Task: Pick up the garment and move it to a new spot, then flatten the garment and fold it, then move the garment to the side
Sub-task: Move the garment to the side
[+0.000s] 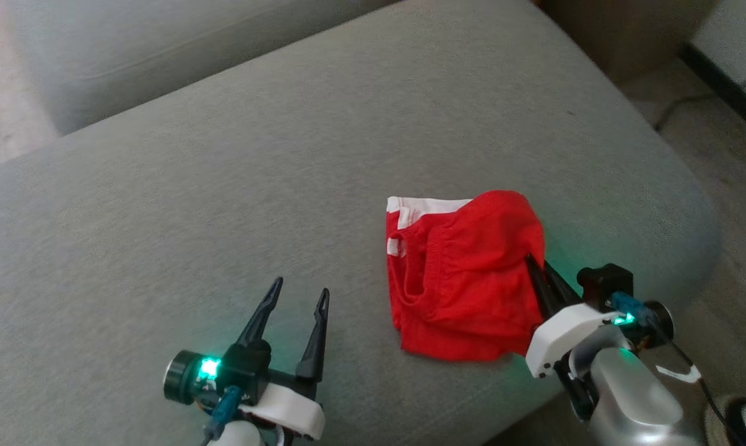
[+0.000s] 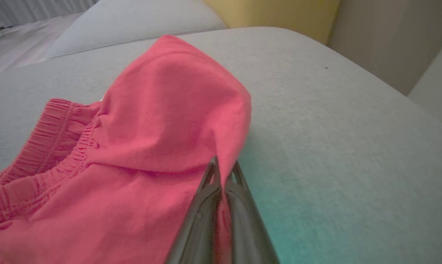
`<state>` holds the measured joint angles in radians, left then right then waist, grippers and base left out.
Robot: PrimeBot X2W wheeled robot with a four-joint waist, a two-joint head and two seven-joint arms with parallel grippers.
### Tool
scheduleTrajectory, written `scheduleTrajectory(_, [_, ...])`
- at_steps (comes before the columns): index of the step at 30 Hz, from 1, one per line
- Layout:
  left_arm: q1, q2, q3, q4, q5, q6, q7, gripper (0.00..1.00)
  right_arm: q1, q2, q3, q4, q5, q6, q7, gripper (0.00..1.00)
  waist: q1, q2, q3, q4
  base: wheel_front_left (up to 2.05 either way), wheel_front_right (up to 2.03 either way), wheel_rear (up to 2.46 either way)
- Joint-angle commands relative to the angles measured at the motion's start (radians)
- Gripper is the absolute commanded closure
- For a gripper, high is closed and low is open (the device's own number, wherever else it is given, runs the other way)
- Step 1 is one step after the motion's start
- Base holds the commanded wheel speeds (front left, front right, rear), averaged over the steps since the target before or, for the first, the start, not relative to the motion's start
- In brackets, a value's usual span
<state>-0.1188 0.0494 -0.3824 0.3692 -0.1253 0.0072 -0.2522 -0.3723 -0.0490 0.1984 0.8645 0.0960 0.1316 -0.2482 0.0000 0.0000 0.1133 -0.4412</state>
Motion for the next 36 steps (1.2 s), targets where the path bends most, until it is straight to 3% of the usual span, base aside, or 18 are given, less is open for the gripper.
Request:
scheduleTrajectory(1, [-0.041, 0.001, 0.02, -0.021, -0.008, -0.002, -0.01, 0.0, -0.001, -0.001, 0.015, -0.034, 0.002, -0.001, -0.013, 1.0, 0.0, 0.0, 0.024, -0.066, 0.0, 0.0, 0.0])
scheduleTrajectory(9, [-0.046, 0.002, 0.029, 0.043, 0.023, 0.004, -0.01, 0.0, -0.1, -0.049, -0.064, -0.048, -0.104, -0.001, -0.013, 1.0, 0.0, 0.0, 0.079, 0.005, 0.0, 0.0, 0.0])
scheduleTrajectory(17, [-0.072, 0.011, 0.057, 0.056, 0.07, -0.012, -0.01, 0.0, -0.343, -0.217, -0.155, 0.076, -0.22, -0.001, -0.013, 1.0, 0.0, 0.0, 0.174, 0.147, 0.0, 0.0, 0.0])
scheduleTrajectory(24, [-0.095, 0.015, 0.06, 0.056, 0.092, -0.019, -0.01, 0.0, -0.467, -0.349, -0.356, 0.211, -0.318, -0.001, 0.028, 1.0, 0.0, 0.0, 0.217, 0.21, 0.0, 0.0, 0.0])
scheduleTrajectory(25, [-0.097, 0.016, 0.061, 0.055, 0.094, -0.018, -0.01, 0.0, -0.473, -0.361, -0.39, 0.218, -0.337, -0.001, 0.033, 0.91, 0.0, 0.0, 0.22, 0.215, 0.0, 0.0, 0.0])
scheduleTrajectory(26, [-0.099, 0.016, 0.063, 0.054, 0.095, -0.017, -0.01, 0.0, -0.478, -0.369, -0.428, 0.221, -0.355, -0.001, 0.033, 0.39, 0.0, 0.0, 0.223, 0.218, 0.0, 0.0, 0.0])
scheduleTrajectory(27, [-0.099, 0.016, 0.063, 0.054, 0.095, -0.017, -0.01, 0.0, -0.478, -0.369, -0.428, 0.221, -0.355, -0.001, 0.033, 0.39, 0.0, 0.0, 0.223, 0.218, 0.0, 0.0, 0.0])
scheduleTrajectory(28, [-0.102, 0.017, 0.065, 0.053, 0.096, -0.016, -0.01, 0.0, -0.481, -0.369, -0.466, 0.219, -0.369, -0.001, 0.029, 0.0, 0.0, 0.0, 0.225, 0.22, 0.0, 0.0, 0.0])
scheduleTrajectory(32, [-0.112, 0.017, 0.077, 0.054, 0.095, -0.01, -0.01, 0.0, -0.495, -0.328, -0.551, 0.19, -0.412, -0.001, -0.003, 0.0, 0.0, 0.0, 0.227, 0.219, 0.0, 0.0, 0.0])
scheduleTrajectory(36, [-0.116, 0.016, 0.095, 0.048, 0.091, 0.005, -0.01, 0.0, -0.499, -0.239, -0.544, 0.084, -0.397, -0.001, -0.013, 0.0, 0.0, 0.0, 0.213, 0.215, 0.0, 0.0, 0.0])
